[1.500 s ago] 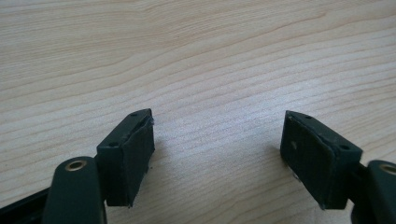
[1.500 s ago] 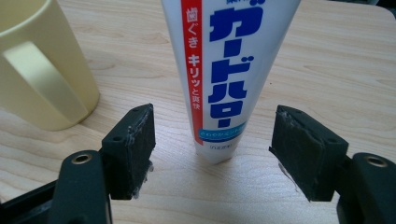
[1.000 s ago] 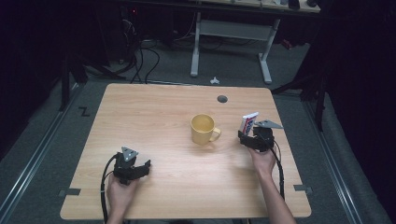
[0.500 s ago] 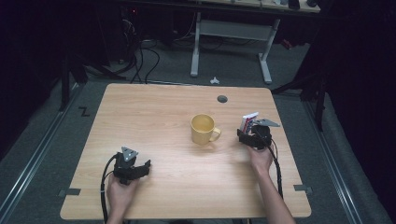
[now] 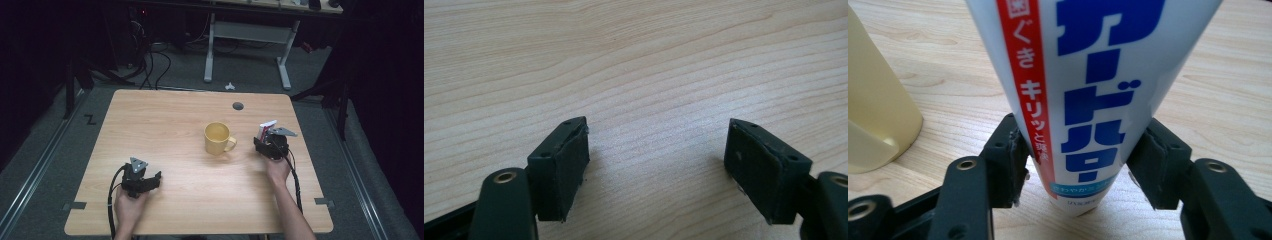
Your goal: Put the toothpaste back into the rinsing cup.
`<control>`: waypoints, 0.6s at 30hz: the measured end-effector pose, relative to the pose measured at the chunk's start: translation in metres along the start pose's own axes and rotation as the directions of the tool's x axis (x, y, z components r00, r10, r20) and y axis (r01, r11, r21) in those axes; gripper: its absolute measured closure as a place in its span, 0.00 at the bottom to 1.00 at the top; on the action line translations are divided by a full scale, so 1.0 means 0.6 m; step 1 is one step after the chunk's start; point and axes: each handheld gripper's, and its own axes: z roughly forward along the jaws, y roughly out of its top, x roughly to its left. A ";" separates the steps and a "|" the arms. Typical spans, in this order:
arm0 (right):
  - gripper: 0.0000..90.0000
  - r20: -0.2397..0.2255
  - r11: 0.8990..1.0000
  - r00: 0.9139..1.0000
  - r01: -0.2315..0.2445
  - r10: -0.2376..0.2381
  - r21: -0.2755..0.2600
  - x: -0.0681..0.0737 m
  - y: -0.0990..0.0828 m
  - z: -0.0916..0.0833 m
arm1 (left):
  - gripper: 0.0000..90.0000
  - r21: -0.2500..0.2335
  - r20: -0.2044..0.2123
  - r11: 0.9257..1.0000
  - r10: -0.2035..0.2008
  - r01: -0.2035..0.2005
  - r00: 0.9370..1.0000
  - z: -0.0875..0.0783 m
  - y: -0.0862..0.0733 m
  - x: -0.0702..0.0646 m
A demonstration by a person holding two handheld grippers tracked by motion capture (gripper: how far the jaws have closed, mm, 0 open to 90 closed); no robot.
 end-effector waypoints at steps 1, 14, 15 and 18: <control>0.50 0.003 1.000 1.000 0.001 -0.001 0.000 0.001 0.000 0.000 | 0.29 0.000 0.000 1.000 0.000 0.000 1.000 0.000 0.000 0.000; 0.57 0.003 0.999 1.000 0.031 -0.031 -0.007 -0.001 0.000 -0.001 | 0.29 -0.001 0.003 1.000 -0.002 0.002 1.000 0.000 0.000 0.000; 0.57 0.003 0.999 0.999 0.036 -0.036 -0.007 -0.001 0.000 -0.001 | 0.29 0.000 0.003 1.000 -0.002 0.002 1.000 0.000 0.000 0.001; 0.58 0.004 0.999 0.999 0.040 -0.040 -0.003 -0.001 0.000 -0.003 | 0.29 -0.001 0.002 1.000 -0.002 0.002 1.000 0.000 0.000 0.000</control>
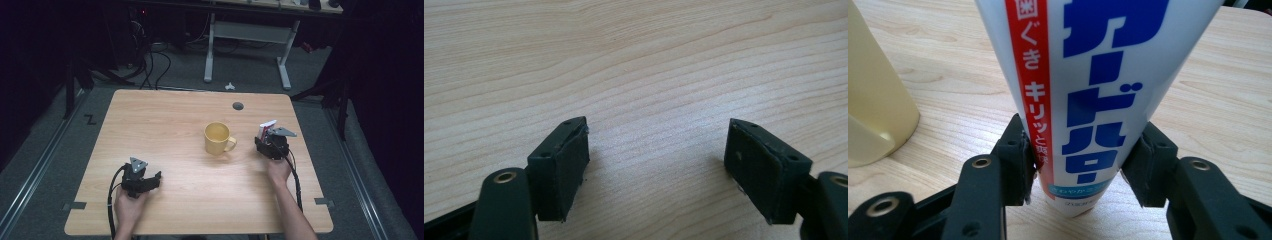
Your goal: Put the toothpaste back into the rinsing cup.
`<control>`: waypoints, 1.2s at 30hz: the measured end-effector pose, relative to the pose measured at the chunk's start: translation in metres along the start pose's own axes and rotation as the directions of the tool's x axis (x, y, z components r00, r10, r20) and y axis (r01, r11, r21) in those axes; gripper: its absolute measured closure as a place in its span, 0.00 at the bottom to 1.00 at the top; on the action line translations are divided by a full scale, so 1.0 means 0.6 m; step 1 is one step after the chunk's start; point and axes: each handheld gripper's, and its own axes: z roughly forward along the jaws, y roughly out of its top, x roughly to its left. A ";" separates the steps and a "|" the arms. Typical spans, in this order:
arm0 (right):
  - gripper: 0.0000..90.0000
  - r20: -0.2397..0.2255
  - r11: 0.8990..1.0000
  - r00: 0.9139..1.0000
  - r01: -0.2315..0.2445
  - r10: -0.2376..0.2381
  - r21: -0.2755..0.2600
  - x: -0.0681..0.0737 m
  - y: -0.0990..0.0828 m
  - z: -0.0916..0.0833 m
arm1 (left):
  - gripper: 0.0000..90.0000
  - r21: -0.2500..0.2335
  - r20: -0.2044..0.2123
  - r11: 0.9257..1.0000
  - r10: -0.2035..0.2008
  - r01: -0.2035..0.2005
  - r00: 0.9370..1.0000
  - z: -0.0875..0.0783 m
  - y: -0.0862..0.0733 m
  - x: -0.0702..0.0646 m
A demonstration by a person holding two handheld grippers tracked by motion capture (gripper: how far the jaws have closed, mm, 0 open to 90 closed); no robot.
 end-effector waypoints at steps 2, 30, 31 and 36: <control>0.59 -0.005 1.000 1.000 0.008 -0.008 0.004 0.000 0.000 -0.003 | 0.29 0.000 0.001 1.000 -0.001 0.001 1.000 0.000 0.000 0.000; 0.60 -0.148 0.998 0.987 0.050 -0.057 -0.047 0.015 0.015 -0.061 | 0.29 0.001 -0.002 1.000 0.002 -0.002 1.000 0.000 0.000 0.000; 0.60 -0.161 0.998 0.985 0.047 -0.054 -0.047 0.015 0.016 -0.065 | 0.29 0.000 0.000 1.000 0.000 0.000 1.000 0.000 0.000 0.000; 0.60 -0.187 0.998 0.981 0.045 -0.055 -0.054 0.014 0.018 -0.072 | 0.29 0.001 0.000 1.000 0.001 -0.001 1.000 0.000 0.000 0.000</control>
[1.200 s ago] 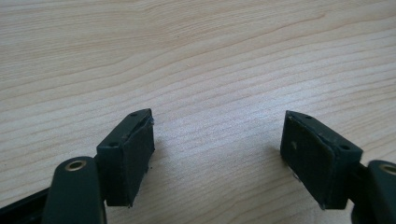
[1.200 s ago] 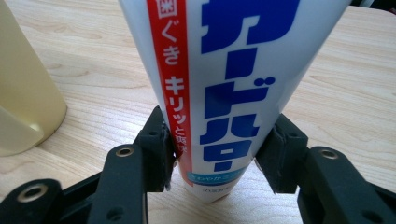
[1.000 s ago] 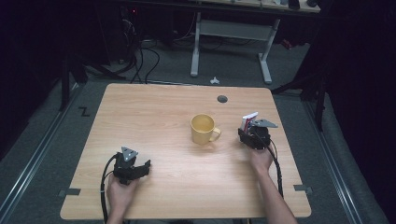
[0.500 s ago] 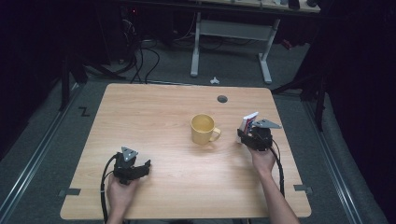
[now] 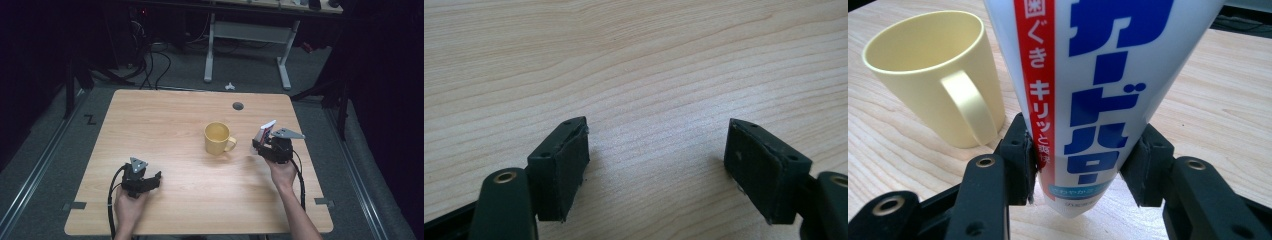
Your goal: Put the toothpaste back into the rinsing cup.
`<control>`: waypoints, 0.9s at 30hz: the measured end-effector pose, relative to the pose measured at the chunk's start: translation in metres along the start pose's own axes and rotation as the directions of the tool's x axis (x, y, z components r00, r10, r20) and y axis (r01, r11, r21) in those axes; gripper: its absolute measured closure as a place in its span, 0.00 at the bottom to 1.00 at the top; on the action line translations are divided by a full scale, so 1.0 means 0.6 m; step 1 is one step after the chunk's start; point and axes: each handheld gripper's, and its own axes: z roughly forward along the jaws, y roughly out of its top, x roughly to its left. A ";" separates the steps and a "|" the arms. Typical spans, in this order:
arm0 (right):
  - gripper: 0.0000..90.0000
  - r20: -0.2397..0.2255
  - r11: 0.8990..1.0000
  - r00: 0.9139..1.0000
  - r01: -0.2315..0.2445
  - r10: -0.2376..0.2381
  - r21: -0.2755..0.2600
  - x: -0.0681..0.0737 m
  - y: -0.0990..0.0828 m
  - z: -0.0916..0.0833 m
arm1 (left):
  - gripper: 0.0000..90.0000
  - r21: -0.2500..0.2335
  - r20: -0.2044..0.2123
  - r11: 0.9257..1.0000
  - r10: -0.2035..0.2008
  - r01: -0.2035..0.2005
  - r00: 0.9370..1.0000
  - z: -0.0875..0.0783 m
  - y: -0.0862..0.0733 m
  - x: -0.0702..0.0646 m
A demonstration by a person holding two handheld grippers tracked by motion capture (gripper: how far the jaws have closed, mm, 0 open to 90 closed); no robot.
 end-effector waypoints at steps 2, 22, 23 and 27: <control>0.60 -0.003 1.000 1.000 -0.005 0.005 0.000 0.001 0.000 -0.002 | 0.29 0.000 0.000 1.000 0.000 0.000 1.000 0.000 0.000 0.000; 0.59 -0.033 0.998 0.998 0.059 -0.060 -0.025 0.026 0.023 -0.030 | 0.29 0.000 -0.002 1.000 0.001 -0.001 1.000 0.000 0.000 0.000; 0.59 -0.037 0.998 0.997 0.063 -0.064 -0.031 0.027 0.025 -0.031 | 0.29 0.000 -0.002 1.000 0.001 -0.001 1.000 0.000 0.000 0.000; 0.59 -0.048 0.996 0.996 0.077 -0.079 -0.039 0.034 0.033 -0.037 | 0.29 0.000 0.000 1.000 0.000 0.000 1.000 0.000 0.000 0.000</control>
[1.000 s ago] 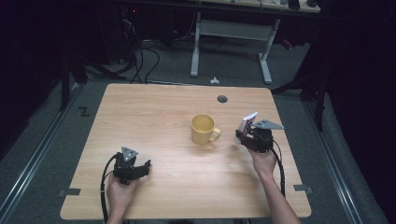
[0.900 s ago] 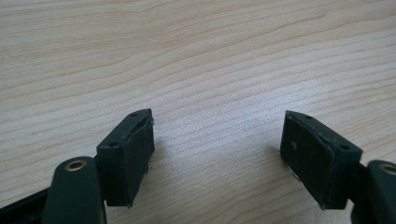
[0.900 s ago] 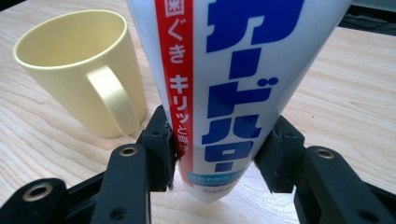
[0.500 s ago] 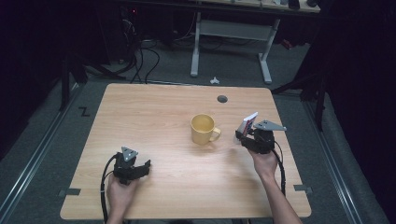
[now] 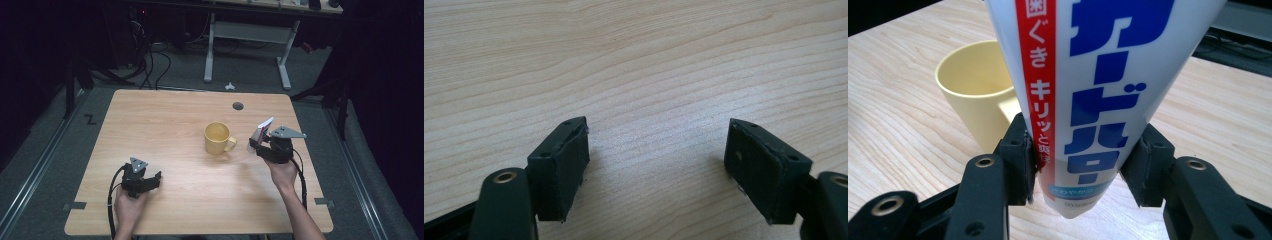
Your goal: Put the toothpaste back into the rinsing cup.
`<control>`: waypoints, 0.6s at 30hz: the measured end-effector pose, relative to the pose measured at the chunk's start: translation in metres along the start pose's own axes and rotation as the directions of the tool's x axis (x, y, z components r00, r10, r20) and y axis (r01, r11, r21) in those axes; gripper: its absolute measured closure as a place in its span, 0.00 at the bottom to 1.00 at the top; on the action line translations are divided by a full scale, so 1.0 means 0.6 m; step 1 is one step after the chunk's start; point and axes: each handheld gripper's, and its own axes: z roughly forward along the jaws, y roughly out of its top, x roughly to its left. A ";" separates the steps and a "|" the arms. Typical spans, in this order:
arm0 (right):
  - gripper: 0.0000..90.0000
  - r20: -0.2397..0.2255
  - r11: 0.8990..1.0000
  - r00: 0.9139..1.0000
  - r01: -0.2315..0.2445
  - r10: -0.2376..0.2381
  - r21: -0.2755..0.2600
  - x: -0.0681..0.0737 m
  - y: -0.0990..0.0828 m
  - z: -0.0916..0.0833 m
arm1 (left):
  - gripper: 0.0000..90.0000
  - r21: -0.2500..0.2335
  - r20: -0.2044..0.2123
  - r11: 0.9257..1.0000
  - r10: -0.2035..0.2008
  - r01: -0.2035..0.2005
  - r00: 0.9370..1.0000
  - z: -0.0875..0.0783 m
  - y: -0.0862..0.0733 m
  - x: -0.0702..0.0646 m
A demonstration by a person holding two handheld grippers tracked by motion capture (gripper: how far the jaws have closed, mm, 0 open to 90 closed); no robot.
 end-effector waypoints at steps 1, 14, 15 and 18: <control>0.59 0.000 1.000 1.000 0.000 0.000 0.000 0.000 0.000 0.000 | 0.29 0.000 0.000 1.000 0.000 0.000 1.000 0.000 0.000 0.000; 0.59 -0.034 0.999 0.998 0.044 -0.045 -0.014 0.019 0.025 -0.005 | 0.29 0.000 -0.002 1.000 0.002 -0.002 1.000 0.000 0.000 0.000; 0.59 -0.037 0.999 0.998 0.049 -0.049 -0.016 0.020 0.027 -0.005 | 0.29 0.000 -0.001 1.000 0.002 -0.002 1.000 0.000 0.000 0.000; 0.59 -0.042 0.998 0.998 0.053 -0.054 -0.020 0.022 0.032 -0.005 | 0.29 0.000 -0.002 1.000 0.002 -0.002 1.000 0.000 0.000 0.000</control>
